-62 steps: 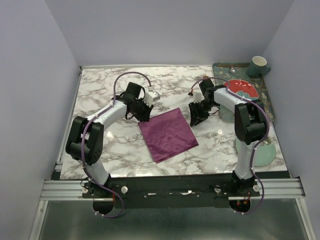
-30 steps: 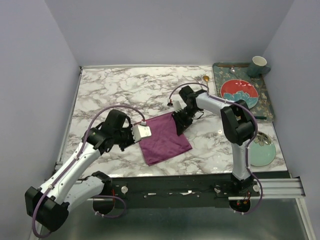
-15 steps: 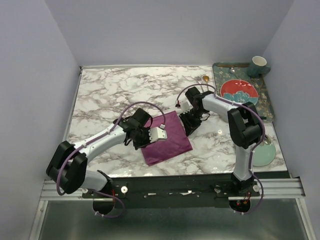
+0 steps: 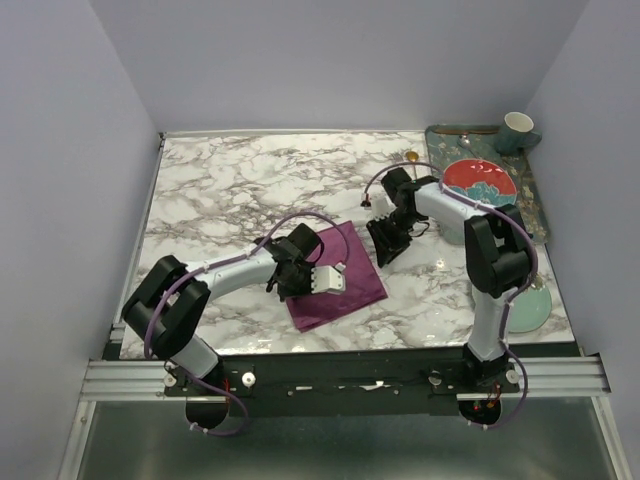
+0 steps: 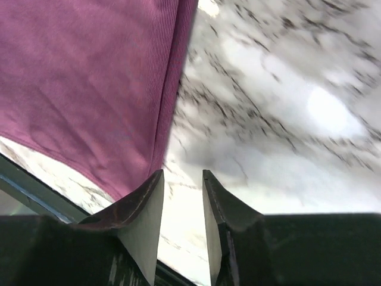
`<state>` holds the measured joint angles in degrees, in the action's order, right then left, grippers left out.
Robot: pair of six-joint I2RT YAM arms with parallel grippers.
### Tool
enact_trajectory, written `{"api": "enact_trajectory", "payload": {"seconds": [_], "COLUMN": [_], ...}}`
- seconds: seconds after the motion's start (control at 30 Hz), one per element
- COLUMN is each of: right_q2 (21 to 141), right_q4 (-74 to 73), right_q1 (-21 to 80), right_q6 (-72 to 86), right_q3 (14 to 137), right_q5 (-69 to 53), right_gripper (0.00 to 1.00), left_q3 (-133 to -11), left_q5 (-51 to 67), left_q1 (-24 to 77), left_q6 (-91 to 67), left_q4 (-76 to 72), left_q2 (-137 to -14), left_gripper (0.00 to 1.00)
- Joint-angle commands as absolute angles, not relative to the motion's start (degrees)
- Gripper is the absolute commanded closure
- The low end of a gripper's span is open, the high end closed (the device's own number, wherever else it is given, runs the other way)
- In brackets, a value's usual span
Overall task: Fold the napkin into a case and place the utensils inside
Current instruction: Pick up the top corner of the square folded napkin from the center of the board.
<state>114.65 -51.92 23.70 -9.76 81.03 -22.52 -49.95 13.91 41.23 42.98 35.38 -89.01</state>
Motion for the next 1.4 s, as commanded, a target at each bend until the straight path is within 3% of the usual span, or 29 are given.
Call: {"api": "enact_trajectory", "payload": {"seconds": [0.0,0.13,0.23,0.37,0.5,0.63,0.93,1.37], "right_q2": [106.62,105.56,104.68,102.48,101.34,101.86,104.41,106.87], "right_q4": [-50.10,-50.27,-50.18,-50.10,-50.27,-50.27,-50.98,-50.80], "right_q1": [22.32,21.36,21.01,20.74,20.83,20.74,20.74,20.74], "right_q6": [-15.19,-15.38,-15.29,-16.08,-16.17,-15.65,-14.59,-14.33], "right_q3": [78.75,77.96,76.56,74.53,74.71,75.76,76.82,75.85], "right_q5": [-19.78,-21.96,-24.25,-28.38,-32.69,-37.17,-40.17,-40.43], "right_gripper": [0.59,0.58,0.58,0.57,0.56,0.45,0.22,0.21], "left_q3": [-51.05,-53.70,-55.37,-53.27,-44.77,-37.37,-25.58,-21.35], "left_q5": [15.03,14.76,14.33,14.85,19.34,14.43,1.15,-2.20], "left_q1": [46.82,51.50,51.59,49.92,51.76,57.74,67.49,73.21], "left_q6": [35.18,28.22,24.44,26.44,33.92,36.30,41.57,43.24], "left_q4": [32.96,33.22,32.79,30.33,27.61,22.60,2.38,-6.68], "left_q2": [-92.98,-97.02,-97.13,-86.69,-72.18,-65.14,-65.47,-69.52], "left_gripper": [0.88,0.93,0.91,0.66,0.56,0.55,0.48,0.54]}}
